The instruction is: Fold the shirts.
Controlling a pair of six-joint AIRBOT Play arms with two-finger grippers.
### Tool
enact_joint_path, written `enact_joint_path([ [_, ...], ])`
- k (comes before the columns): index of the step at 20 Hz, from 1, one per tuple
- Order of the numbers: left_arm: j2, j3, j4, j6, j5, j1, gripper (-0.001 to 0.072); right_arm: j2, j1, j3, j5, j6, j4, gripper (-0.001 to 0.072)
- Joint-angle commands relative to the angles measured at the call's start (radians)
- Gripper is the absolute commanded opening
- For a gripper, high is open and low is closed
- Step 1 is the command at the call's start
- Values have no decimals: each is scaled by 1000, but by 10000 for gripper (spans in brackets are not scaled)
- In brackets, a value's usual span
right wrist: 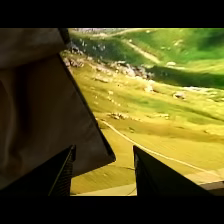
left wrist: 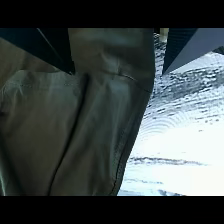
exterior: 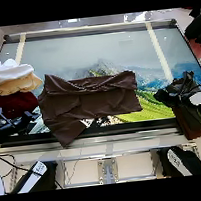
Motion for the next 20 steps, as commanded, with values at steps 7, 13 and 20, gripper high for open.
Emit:
enact_joint_path([
  [7,-205,135,133,47,-90,-69,577,-61,-1,114,117,-129,117,407],
  [13,-291,135,134,48,-97,-209,576,-61,-1,252,126,-130,61,407],
  [20,-290,135,97,48,-87,-241,13,-58,2,373,264,-137,-69,308],
])
